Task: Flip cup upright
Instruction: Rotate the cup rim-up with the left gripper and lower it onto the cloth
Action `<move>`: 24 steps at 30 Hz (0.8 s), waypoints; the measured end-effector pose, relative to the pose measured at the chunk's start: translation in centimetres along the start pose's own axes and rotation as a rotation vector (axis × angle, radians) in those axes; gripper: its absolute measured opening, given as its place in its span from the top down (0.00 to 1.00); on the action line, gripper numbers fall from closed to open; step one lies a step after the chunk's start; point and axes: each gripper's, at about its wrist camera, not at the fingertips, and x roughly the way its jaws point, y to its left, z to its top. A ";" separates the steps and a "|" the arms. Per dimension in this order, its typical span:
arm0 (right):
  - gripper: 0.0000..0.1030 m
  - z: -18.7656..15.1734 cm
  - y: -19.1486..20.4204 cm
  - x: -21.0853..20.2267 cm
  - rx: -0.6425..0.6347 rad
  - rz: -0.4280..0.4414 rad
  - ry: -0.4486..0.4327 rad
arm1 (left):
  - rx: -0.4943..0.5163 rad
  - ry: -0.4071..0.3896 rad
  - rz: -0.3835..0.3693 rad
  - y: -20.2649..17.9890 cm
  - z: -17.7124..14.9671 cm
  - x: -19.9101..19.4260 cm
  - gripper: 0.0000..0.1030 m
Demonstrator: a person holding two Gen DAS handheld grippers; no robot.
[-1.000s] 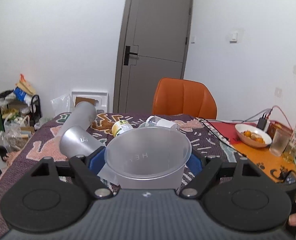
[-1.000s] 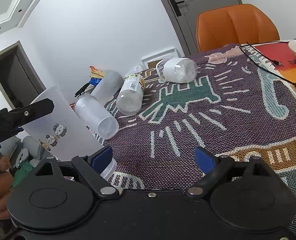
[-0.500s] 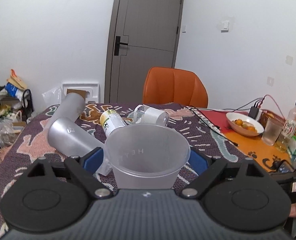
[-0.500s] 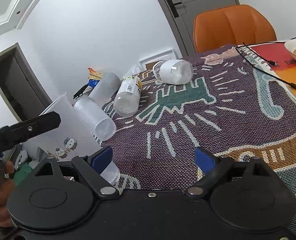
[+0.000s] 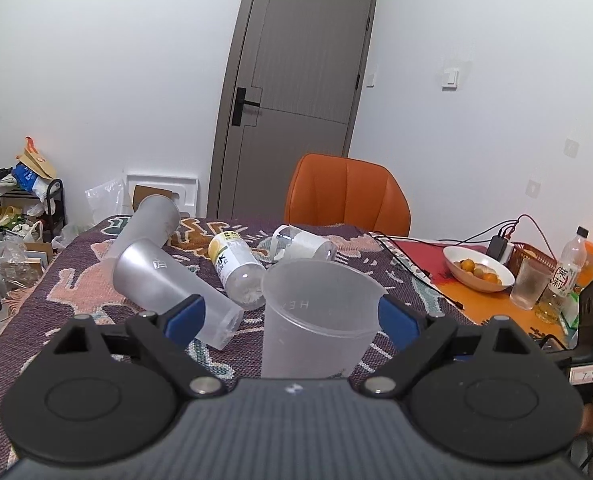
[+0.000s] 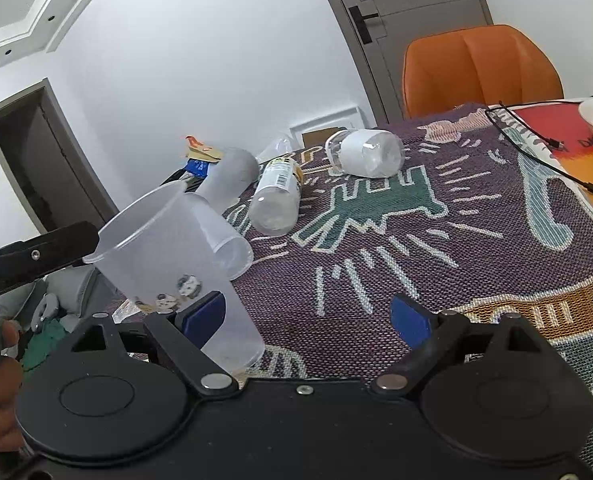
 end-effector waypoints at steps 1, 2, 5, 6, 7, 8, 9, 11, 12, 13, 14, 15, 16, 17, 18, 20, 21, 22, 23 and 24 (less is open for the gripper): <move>0.12 0.0 0.2 -0.1 -0.003 0.001 -0.001 | -0.002 -0.002 0.002 0.1 0.0 -0.2 0.10; 0.12 0.0 0.3 -0.2 -0.006 0.001 -0.003 | -0.004 -0.004 0.004 0.2 -0.1 -0.3 0.10; 0.12 0.1 0.6 -0.4 -0.013 0.001 -0.005 | -0.014 -0.007 0.011 0.6 -0.3 -0.8 0.10; 0.12 0.1 0.7 -0.5 -0.015 0.001 -0.006 | -0.018 -0.007 0.015 0.8 -0.3 -0.9 0.10; 0.12 0.1 0.8 -0.6 -0.018 0.000 -0.006 | -0.020 -0.007 0.017 1.0 -0.5 -1.1 0.10; 0.12 0.1 0.9 -0.6 -0.020 -0.001 -0.007 | -0.023 -0.006 0.022 1.2 -0.6 -1.2 0.10; 0.12 0.1 1.0 -0.7 -0.022 -0.002 -0.006 | -0.027 -0.005 0.025 1.3 -0.7 -1.3 0.10; 0.09 0.1 1.1 -0.9 -0.026 -0.006 -0.007 | -0.035 -0.001 0.030 1.6 -0.9 -1.6 0.10; 0.09 0.1 1.2 -1.1 -0.029 -0.006 -0.009 | -0.038 0.002 0.030 1.8 -1.1 -1.7 0.10; 0.07 0.0 1.3 -1.3 -0.034 -0.008 -0.013 | -0.040 0.004 0.031 2.0 -1.2 -1.9 0.10; 0.05 0.0 1.4 -1.5 -0.037 -0.010 -0.015 | -0.041 0.007 0.036 2.1 -1.4 -2.0 0.09; 0.05 -0.1 1.4 -1.7 -0.039 -0.012 -0.018 | -0.042 0.010 0.043 2.3 -1.6 -2.2 0.08; 0.04 -0.1 1.4 -1.9 -0.040 -0.013 -0.020 | -0.042 0.012 0.050 2.4 -1.7 -2.3 0.07; 0.02 -0.1 1.4 -2.1 -0.040 -0.015 -0.023 | -0.042 0.014 0.057 2.5 -1.9 -2.4 0.06; 0.01 -0.2 1.4 -2.2 -0.041 -0.017 -0.025 | -0.041 0.018 0.065 2.6 -2.0 -2.5 0.05; 0.00 -0.2 1.5 -2.6 -0.047 -0.021 -0.031 | -0.042 0.025 0.080 2.8 -2.2 -2.7 0.05; 0.00 -0.2 1.5 -2.8 -0.050 -0.022 -0.032 | -0.043 0.031 0.086 2.9 -2.3 -2.8 0.05; 0.00 -0.2 1.6 -3.0 -0.054 -0.022 -0.032 | -0.043 0.037 0.091 3.0 -2.4 -2.8 0.05; 0.00 -0.3 1.6 -3.1 -0.057 -0.022 -0.032 | -0.043 0.043 0.098 3.1 -2.6 -2.9 0.05; 0.00 -0.3 1.7 -3.2 -0.060 -0.024 -0.030 | -0.042 0.050 0.103 3.2 -2.7 -3.0 0.04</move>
